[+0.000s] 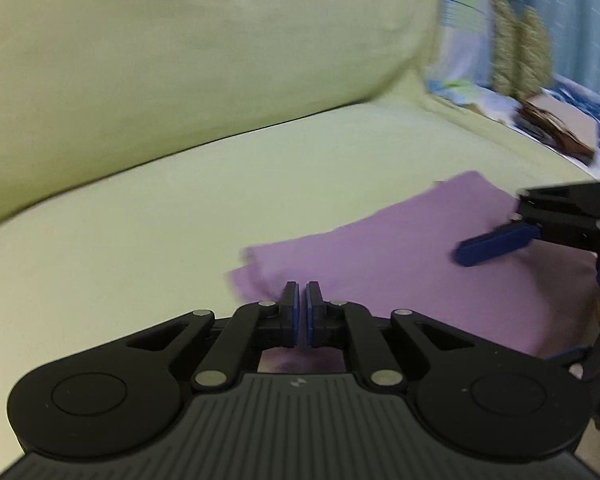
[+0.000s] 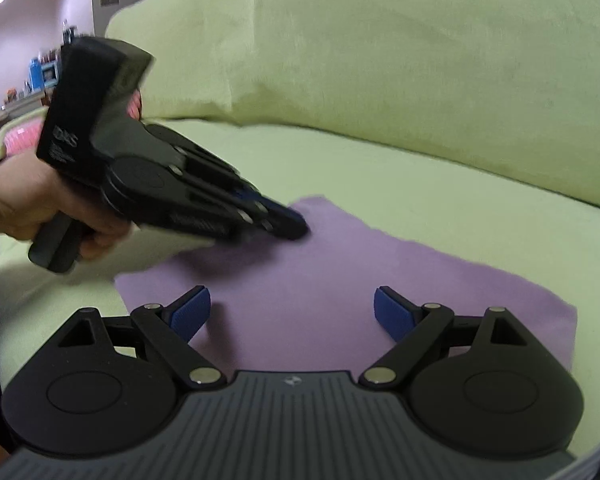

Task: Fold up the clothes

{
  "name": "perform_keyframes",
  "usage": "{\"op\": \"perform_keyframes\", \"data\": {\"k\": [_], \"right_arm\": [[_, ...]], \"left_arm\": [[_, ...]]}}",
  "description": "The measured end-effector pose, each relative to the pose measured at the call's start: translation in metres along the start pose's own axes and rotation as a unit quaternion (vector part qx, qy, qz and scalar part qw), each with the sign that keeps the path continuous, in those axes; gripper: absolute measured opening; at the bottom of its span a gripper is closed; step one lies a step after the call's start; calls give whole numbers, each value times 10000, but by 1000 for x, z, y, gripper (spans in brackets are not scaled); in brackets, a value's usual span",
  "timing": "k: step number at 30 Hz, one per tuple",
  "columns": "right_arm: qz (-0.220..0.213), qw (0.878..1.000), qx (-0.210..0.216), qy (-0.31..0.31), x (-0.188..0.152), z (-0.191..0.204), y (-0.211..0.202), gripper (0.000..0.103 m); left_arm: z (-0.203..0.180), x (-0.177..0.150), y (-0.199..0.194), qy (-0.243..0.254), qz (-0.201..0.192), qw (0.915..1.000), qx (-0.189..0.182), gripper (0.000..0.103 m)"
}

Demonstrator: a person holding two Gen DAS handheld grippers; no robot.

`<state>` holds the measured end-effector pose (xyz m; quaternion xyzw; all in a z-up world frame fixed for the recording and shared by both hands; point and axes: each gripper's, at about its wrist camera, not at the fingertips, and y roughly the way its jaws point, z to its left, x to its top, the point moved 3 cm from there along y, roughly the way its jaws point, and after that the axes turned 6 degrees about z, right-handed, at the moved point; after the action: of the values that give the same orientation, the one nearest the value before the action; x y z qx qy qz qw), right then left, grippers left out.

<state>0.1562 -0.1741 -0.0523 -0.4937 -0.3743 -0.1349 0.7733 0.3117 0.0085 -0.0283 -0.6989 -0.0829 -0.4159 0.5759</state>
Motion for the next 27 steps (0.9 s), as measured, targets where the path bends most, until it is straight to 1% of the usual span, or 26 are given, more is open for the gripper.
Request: {"op": "perform_keyframes", "data": {"k": [2,3,5,6,8,9,10,12,13,15,17,19,21,24,25,26,27], "right_arm": [[5,10000,3,36,-1,-4,-2,87],[-11,10000,0,90,-1,-5,-1,87],[-35,9999,4,145,5,-8,5,87],[-42,9999,13,154,5,-9,5,87],[-22,9999,3,127,3,-10,7,87],[-10,9999,12,108,2,-11,8,87],[2,9999,48,98,2,-12,8,87],[53,9998,158,63,2,-17,9,87],[82,9997,220,18,4,-20,11,87],[120,9995,289,-66,6,-24,12,87],[140,9994,290,-132,6,-30,11,87],[127,9995,262,-116,6,-34,8,87],[57,9997,199,-105,7,-34,4,87],[61,9998,154,-86,8,-34,8,87],[88,9999,118,-77,8,-34,11,87],[120,9999,72,-48,9,-35,13,87],[147,9999,48,-4,9,-37,15,87]], "left_arm": [[11,-2,-8,-140,11,9998,160,3],[11,-2,-10,-181,-29,9998,121,3],[3,9,-14,-131,-268,9995,-96,3],[-3,14,-11,-67,-296,9993,-222,4],[-17,23,0,125,-281,9984,-475,4],[-25,26,11,276,-175,9982,-506,4],[-28,25,21,392,-55,9984,-400,5],[-24,19,29,537,-36,9984,-161,5],[-21,18,28,493,-38,9987,-149,5],[-5,11,15,122,-32,9999,37,5],[5,7,1,-57,-69,9997,222,4],[6,10,-5,-167,-163,9997,-6,4],[-9,23,2,163,-183,9997,-65,4],[-23,35,24,381,-41,9990,-234,5],[-26,37,36,484,102,9986,-194,5],[-25,36,42,615,97,9980,-72,8],[-18,34,38,574,92,9983,27,8]]}}
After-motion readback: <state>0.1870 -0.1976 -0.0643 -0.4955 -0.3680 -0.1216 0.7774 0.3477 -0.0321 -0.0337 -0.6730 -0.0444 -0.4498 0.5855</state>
